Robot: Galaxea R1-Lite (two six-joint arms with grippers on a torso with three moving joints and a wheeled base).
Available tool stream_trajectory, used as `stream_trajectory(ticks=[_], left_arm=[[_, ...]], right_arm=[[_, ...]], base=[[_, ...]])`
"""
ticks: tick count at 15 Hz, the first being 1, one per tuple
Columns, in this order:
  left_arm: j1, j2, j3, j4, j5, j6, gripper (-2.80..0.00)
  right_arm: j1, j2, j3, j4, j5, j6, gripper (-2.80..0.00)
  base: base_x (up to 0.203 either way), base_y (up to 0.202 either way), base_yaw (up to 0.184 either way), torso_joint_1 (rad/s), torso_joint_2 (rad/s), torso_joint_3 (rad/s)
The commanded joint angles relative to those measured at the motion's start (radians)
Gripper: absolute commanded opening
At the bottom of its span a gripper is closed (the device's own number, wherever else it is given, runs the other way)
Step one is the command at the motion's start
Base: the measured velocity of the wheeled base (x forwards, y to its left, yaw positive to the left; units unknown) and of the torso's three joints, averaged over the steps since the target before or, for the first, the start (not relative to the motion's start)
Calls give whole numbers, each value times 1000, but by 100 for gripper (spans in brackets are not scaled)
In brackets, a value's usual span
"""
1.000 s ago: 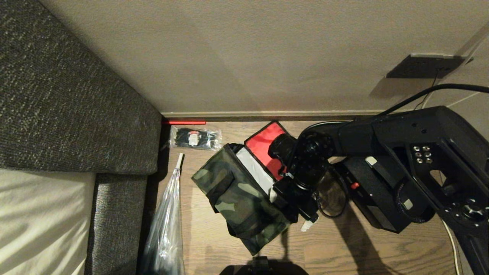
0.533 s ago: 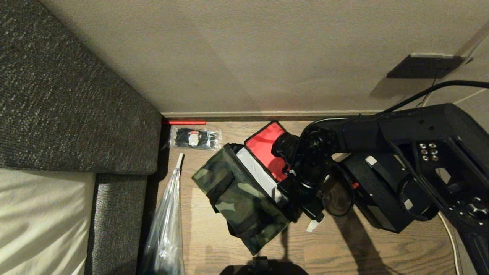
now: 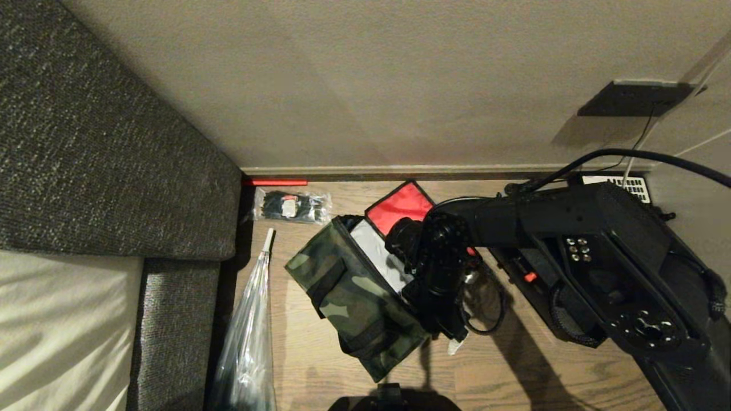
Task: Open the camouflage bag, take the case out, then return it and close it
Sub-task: Grip the handle again
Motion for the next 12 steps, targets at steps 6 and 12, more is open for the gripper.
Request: stream_trajectory(ticks=[6, 12], left_arm=[[1, -2, 3, 0, -1, 0, -280], [1, -2, 2, 0, 1, 0, -280]], right_arm=[[22, 31, -1, -97, -7, -10, -280], [-6, 0, 17, -94, -10, -95, -280]], base=[[0, 0, 0, 0, 0, 0], [0, 0, 0, 0, 0, 0]])
